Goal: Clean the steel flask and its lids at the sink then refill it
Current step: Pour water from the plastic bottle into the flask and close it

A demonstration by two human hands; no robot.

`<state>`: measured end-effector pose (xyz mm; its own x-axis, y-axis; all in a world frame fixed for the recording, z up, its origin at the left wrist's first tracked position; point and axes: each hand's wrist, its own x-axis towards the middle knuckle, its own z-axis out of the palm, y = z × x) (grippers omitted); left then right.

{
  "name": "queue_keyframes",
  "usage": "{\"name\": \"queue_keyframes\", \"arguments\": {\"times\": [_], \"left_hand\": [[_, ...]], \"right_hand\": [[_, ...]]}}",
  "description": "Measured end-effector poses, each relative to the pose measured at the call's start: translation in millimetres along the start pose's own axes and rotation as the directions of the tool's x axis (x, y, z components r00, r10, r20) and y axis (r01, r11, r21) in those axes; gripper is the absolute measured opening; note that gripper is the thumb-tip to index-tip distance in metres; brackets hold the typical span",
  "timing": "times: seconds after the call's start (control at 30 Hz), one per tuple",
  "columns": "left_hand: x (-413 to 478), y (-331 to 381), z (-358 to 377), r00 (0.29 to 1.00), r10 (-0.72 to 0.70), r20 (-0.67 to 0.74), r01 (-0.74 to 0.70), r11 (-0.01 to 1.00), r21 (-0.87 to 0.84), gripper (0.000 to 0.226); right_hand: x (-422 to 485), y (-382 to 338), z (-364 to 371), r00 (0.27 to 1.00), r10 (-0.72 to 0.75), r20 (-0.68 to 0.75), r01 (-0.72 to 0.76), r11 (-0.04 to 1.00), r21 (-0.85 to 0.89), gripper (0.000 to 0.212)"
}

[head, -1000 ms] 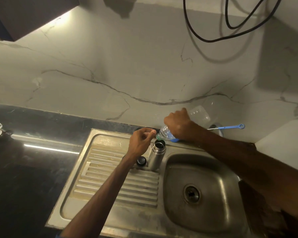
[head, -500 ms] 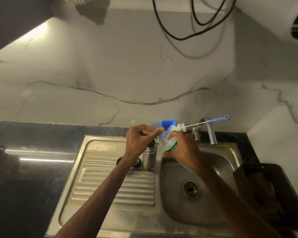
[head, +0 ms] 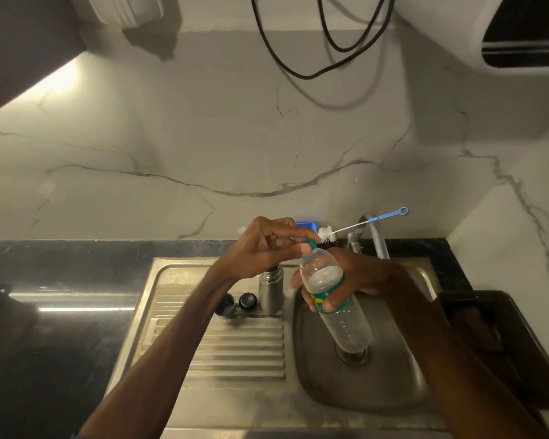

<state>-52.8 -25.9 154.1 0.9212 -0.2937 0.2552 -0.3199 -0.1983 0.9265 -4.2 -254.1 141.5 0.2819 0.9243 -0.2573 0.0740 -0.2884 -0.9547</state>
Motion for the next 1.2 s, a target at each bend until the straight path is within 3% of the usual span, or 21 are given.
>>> {"name": "queue_keyframes", "arguments": {"times": [0.07, 0.13, 0.37, 0.6, 0.73, 0.83, 1.03, 1.2], "left_hand": [[5.2, 7.6, 1.7, 0.999, 0.042, 0.032, -0.043, 0.998, 0.042, 0.027], [8.6, 9.2, 4.4, 0.999, 0.047, 0.017, -0.048, 0.999, 0.024, 0.028], [5.1, -20.2, 18.7, 0.987, -0.024, -0.156, 0.024, 1.0, -0.007, 0.039], [12.7, -39.1, -14.4, 0.887, -0.092, -0.453, 0.102, 0.995, 0.0, 0.035], [28.9, -63.5, -48.2, 0.786, -0.119, -0.607, 0.231, 0.967, 0.109, 0.039], [40.6, -97.3, -58.9, 0.75, -0.161, -0.642, 0.342, 0.925, 0.167, 0.04], [57.0, -170.5, -52.1, 0.658, -0.262, -0.706, 0.452, 0.887, 0.091, 0.038], [66.1, -205.4, -43.4, 0.661, -0.281, -0.696, 0.496, 0.859, 0.124, 0.036]], "right_hand": [[2.0, -3.7, -3.9, 0.996, -0.063, 0.066, 0.064, 0.998, -0.01, 0.053], [3.4, -3.4, -7.8, 0.995, -0.089, 0.038, 0.091, 0.994, -0.055, 0.058], [9.8, 6.6, -15.3, 0.949, 0.003, -0.316, -0.019, 0.999, -0.047, 0.063], [50.7, 45.0, -28.8, 0.743, -0.013, -0.669, -0.127, 0.979, -0.16, 0.089], [69.1, 57.0, -31.0, 0.572, -0.007, -0.82, -0.037, 0.999, -0.034, 0.051], [79.8, 62.6, -29.0, 0.498, 0.068, -0.864, -0.028, 0.998, 0.063, 0.027], [88.9, 81.6, -28.3, 0.489, 0.104, -0.866, -0.055, 0.995, 0.088, 0.02], [91.6, 95.0, -25.4, 0.511, 0.12, -0.851, -0.079, 0.993, 0.092, 0.017]]}}
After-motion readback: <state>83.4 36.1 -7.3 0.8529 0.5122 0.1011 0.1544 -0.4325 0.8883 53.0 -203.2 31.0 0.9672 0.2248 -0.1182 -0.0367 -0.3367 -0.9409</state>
